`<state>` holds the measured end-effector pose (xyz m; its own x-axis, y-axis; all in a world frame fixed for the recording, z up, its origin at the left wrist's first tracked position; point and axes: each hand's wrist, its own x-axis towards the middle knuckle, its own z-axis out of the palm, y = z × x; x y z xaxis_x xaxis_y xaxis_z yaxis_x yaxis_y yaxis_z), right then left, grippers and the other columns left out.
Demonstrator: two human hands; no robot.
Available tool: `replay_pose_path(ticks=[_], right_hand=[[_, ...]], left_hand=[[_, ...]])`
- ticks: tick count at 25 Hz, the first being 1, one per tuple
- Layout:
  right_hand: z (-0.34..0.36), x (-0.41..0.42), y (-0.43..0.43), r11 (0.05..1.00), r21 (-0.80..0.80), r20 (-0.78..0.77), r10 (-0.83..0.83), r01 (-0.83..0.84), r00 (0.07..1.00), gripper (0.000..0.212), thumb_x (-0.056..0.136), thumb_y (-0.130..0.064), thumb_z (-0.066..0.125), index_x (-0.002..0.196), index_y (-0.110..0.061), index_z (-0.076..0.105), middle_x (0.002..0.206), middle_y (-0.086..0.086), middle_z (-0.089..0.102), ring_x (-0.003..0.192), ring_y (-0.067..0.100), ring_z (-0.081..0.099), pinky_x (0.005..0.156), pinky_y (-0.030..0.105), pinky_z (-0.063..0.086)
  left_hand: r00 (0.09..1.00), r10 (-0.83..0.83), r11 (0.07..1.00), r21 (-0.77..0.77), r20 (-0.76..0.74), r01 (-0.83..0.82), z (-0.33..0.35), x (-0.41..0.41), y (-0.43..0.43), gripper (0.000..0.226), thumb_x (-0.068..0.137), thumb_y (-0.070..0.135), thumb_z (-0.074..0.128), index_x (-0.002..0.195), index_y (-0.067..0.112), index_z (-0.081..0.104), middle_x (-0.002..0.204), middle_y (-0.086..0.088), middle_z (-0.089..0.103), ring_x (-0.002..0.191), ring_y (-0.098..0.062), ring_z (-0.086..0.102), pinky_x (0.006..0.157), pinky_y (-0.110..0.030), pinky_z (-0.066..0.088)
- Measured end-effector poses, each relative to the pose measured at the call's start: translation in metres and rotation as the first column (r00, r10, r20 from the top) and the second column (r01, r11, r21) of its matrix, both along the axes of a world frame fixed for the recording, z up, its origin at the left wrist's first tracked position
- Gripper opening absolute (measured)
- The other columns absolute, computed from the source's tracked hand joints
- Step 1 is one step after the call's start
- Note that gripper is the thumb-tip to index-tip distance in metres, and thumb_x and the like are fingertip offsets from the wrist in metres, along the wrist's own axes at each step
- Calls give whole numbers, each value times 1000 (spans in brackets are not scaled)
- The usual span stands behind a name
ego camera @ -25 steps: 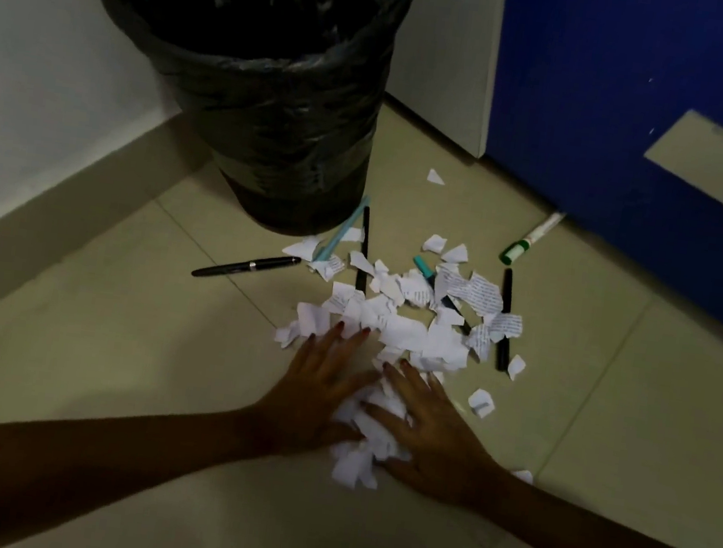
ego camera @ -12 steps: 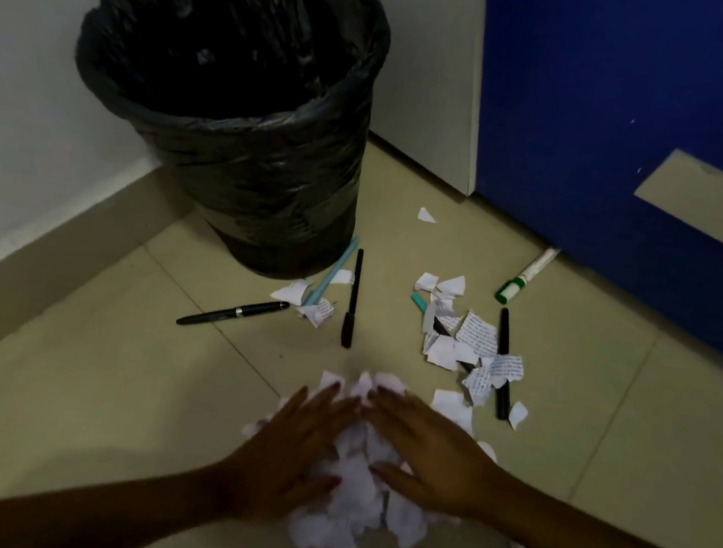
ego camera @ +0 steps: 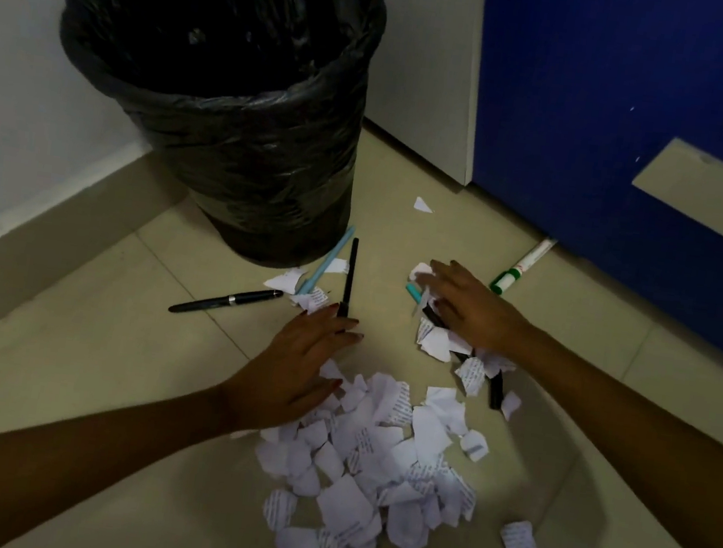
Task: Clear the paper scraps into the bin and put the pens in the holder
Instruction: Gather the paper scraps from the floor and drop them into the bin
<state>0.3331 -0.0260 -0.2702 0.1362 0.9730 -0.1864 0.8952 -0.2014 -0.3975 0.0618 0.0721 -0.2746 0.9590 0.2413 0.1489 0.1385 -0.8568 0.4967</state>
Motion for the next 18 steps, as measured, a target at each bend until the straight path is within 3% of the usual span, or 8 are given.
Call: replay_pose_path(ticks=[2, 5, 6, 9, 11, 13, 15, 18], right_hand=[[-6, 5, -7, 998, 45, 79, 44, -47, 996, 37, 92, -13, 46, 128, -9, 50, 143, 22, 40, 133, 38, 35, 109, 44, 33], [-16, 8, -31, 975, 222, 130, -46, 16, 990, 28, 78, -15, 54, 100, -4, 69, 109, 25, 67, 101, 40, 64, 85, 41, 53], [-16, 8, -38, 965, 256, 143, -95, 56, 985, 25, 73, -13, 58, 92, -3, 72, 98, 24, 71, 91, 37, 68, 78, 31, 55], [-12, 0, -56, 935, 311, 79, -203, 170, 976, 17, 65, -1, 62, 78, 4, 72, 78, 24, 72, 70, 32, 68, 74, 19, 41], [-10, -14, -72, 927, 349, 32, -158, 137, 987, 15, 58, 5, 64, 72, 6, 71, 72, 24, 72, 63, 25, 67, 77, 10, 39], [-11, -31, -94, 945, 320, 56, -86, 64, 995, 18, 58, -2, 66, 74, 1, 73, 75, 19, 73, 65, 23, 70, 79, 15, 40], [-10, -55, -116, 960, 277, -33, -37, 44, 999, 17, 73, -11, 61, 85, -6, 72, 85, 15, 74, 79, 20, 68, 83, 19, 41], [-1, -93, -142, 959, 245, -81, 168, -143, 983, 27, 91, -32, 45, 107, -19, 62, 104, 5, 70, 103, 11, 54, 87, 17, 44]], left_hand=[[999, -37, 999, 17, -17, 37, -1, 0, -2, 50, 90, 36, 43, 134, 16, 31, 140, -10, 39, 135, -22, 19, 108, -54, 21], [995, -92, 994, 49, -37, 94, -4, -9, -5, 51, 87, 26, 47, 135, 18, 30, 142, -4, 33, 136, -22, 19, 109, -55, 22], [994, -98, 993, 54, -49, 100, -4, -13, -5, 51, 88, 26, 46, 135, 18, 30, 142, -3, 30, 137, -22, 18, 109, -56, 19], [989, -107, 990, 81, -106, 116, -6, -22, -6, 49, 91, 35, 39, 135, 18, 29, 145, -6, 33, 137, -20, 13, 107, -59, 12], [981, -113, 988, 84, -158, 128, -9, -26, -9, 50, 94, 43, 27, 138, 19, 25, 145, -9, 34, 138, -18, 10, 106, -59, 7], [975, -126, 985, 92, -185, 145, -12, -27, -13, 54, 93, 48, 20, 140, 21, 20, 147, -7, 30, 138, -16, 8, 105, -59, 5], [968, -150, 982, 81, -200, 169, -15, -27, -18, 54, 94, 50, 19, 141, 26, 13, 149, -1, 23, 138, -16, 7, 103, -61, 4], [959, -187, 979, 39, -213, 200, -14, -27, -22, 52, 94, 51, 19, 141, 34, 3, 150, 0, 20, 138, -16, 7, 107, -58, 5]])
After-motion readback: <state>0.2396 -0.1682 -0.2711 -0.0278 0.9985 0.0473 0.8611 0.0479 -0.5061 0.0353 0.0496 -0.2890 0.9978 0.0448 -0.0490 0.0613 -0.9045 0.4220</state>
